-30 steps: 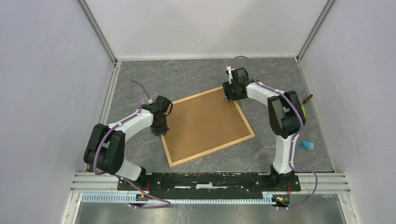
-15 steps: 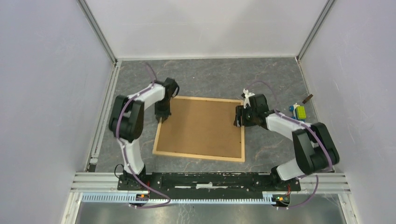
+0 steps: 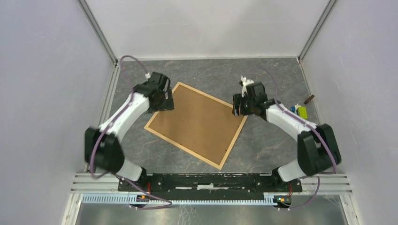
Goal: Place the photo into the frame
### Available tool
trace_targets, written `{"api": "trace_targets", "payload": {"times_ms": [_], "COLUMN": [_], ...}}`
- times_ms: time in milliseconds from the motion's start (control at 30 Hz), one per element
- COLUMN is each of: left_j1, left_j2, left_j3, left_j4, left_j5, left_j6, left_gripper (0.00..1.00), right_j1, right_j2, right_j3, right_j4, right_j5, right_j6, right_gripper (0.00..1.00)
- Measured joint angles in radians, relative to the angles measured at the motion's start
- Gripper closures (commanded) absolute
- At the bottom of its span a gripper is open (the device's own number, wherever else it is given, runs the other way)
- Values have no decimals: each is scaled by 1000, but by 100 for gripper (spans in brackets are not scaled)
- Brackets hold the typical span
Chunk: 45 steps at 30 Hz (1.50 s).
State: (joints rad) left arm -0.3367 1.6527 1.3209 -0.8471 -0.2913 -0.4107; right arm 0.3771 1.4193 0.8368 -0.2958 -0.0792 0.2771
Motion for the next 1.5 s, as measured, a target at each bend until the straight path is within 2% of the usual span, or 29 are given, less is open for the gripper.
{"api": "trace_targets", "payload": {"times_ms": [167, 267, 367, 433, 500, 667, 767, 900, 1033, 1133, 1300, 1500], "left_j1": [-44, -180, -343, -388, -408, -414, -412, -378, -320, -253, -165, -105], "left_j2": [-451, -579, -590, -573, -538, -430, -351, -281, -254, -210, -103, -90], "left_j3": [-330, -480, -583, -627, -653, -659, -660, -637, -613, -562, -453, -441], "left_j4": [19, 17, 60, 89, 113, 189, 242, 246, 220, 207, 261, 301], "left_j5": [140, 168, 210, 219, 219, 215, 208, 218, 230, 217, 152, 132], "left_j6": [-148, -290, -455, -536, -599, -701, -731, -733, -720, -631, -411, -212], "left_gripper": [1, 4, 7, 12, 18, 21, 28, 54, 75, 89, 90, 95], "right_j1": [-41, -67, -99, -114, -125, -130, -129, -130, -140, -149, -132, -124], "right_j2": [216, 325, 408, 438, 439, 380, 338, 266, 166, 67, 15, 14], "right_j3": [239, 299, 307, 302, 278, 180, 122, 32, -81, -179, -179, -108], "right_j4": [35, 66, 68, 68, 90, 162, 182, 207, 230, 229, 94, -57], "right_j5": [-56, -114, -179, -206, -222, -241, -248, -245, -224, -229, -208, -163], "right_j6": [-36, -44, -47, -46, -45, -42, -39, -45, -55, -59, -81, -111], "right_gripper": [35, 35, 36, 37, 37, 37, 38, 38, 38, 38, 40, 49]}}
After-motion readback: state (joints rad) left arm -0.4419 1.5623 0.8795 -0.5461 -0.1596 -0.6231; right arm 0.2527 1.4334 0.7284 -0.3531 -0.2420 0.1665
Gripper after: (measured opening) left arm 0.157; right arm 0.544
